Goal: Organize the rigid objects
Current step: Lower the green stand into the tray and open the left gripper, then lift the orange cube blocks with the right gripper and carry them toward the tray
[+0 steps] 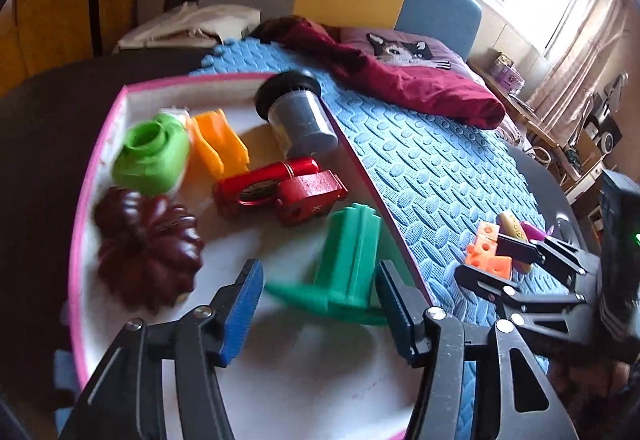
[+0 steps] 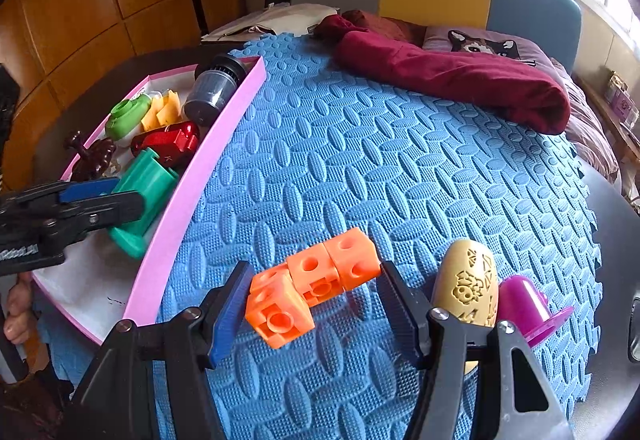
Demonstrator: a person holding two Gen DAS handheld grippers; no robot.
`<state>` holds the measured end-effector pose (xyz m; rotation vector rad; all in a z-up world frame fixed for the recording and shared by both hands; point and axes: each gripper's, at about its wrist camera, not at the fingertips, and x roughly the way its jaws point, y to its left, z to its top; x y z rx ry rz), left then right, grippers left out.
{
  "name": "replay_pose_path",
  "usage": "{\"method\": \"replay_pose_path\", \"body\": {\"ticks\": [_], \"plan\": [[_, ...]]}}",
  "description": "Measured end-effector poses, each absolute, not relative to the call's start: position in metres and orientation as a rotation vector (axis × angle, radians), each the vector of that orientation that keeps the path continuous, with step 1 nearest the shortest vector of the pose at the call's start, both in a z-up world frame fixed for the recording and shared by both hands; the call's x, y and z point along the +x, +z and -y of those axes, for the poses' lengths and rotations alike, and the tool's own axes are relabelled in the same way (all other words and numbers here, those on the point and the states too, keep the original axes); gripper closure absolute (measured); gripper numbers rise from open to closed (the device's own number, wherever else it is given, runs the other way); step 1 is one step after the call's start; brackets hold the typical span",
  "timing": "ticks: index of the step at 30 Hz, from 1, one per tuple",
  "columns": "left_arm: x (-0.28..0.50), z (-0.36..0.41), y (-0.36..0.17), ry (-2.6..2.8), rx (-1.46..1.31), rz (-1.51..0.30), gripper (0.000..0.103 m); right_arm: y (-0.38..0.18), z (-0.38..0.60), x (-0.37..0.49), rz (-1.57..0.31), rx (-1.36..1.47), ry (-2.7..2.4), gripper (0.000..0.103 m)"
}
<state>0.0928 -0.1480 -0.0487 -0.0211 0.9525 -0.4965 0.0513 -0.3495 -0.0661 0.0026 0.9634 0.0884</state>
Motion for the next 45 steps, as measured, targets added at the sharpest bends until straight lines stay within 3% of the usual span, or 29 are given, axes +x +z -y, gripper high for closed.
{"method": "replay_pose_path", "body": {"ticks": [16,45], "plan": [[0.051,0.124,-0.021,-0.447,0.036,-0.851,0.035,-0.070,0.348,0.050,-0.959,0.014,0.074,0.039],[0.037,0.068,-0.025,-0.385,-0.033,-0.855,0.035,-0.074,0.342,0.040,-0.882,0.034,-0.026,0.041]]}}
